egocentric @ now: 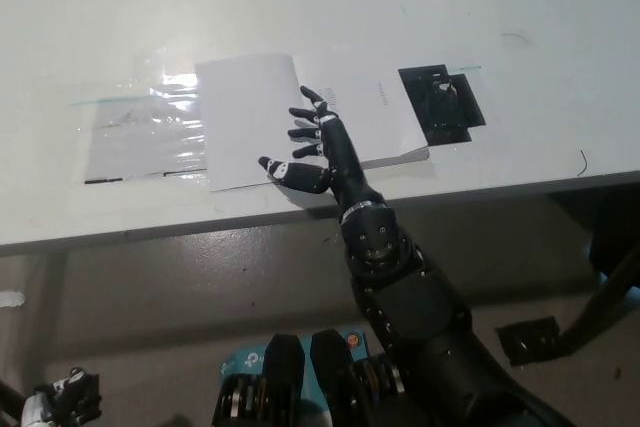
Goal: The robot uses its right hand to slide under the cover of the book kept in the middle of the desk and open it
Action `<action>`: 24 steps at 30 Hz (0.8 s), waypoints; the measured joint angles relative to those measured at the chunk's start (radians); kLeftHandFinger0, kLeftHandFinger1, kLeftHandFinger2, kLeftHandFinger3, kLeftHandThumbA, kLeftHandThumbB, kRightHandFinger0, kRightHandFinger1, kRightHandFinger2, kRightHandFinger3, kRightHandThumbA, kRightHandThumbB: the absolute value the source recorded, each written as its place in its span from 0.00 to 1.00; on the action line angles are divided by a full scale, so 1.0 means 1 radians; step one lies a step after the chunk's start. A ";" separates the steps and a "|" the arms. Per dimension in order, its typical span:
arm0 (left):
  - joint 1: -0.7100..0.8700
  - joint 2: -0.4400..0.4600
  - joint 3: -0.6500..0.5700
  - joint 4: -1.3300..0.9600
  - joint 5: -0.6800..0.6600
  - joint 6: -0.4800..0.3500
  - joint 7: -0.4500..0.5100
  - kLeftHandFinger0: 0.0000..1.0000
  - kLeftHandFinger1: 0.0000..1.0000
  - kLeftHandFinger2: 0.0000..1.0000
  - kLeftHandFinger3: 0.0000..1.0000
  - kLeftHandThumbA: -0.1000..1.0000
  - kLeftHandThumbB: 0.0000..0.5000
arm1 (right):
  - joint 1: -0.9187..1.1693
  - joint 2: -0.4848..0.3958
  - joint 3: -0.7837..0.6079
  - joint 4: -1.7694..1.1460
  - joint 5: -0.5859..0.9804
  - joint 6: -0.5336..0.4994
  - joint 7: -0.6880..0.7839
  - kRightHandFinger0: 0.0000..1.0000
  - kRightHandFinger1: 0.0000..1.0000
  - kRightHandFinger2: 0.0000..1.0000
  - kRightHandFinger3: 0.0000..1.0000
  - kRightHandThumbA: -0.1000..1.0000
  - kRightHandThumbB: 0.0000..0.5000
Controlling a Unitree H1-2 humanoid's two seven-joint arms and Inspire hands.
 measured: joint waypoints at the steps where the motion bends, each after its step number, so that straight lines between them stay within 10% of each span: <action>1: 0.002 0.000 0.000 0.000 0.000 0.000 0.000 0.56 0.53 0.67 0.64 0.72 0.14 | 0.000 -0.001 0.002 -0.012 0.000 0.001 0.001 0.50 0.67 0.80 0.97 0.86 0.44; 9: 0.023 0.000 0.006 0.000 0.000 -0.002 0.000 0.61 0.57 0.68 0.62 0.72 0.09 | 0.017 -0.044 -0.024 -0.249 0.011 0.099 0.032 0.36 0.65 0.80 0.95 0.92 0.40; 15: 0.035 -0.002 0.012 0.001 -0.001 -0.004 0.000 0.63 0.57 0.68 0.62 0.74 0.07 | 0.018 -0.107 -0.097 -0.467 0.062 0.208 0.084 0.42 0.71 0.84 1.00 0.98 0.45; 24: 0.046 -0.003 0.012 0.003 0.000 -0.008 -0.001 0.58 0.54 0.68 0.65 0.72 0.03 | 0.067 -0.221 -0.219 -0.731 0.140 0.345 0.134 0.49 0.74 0.87 1.00 0.99 0.25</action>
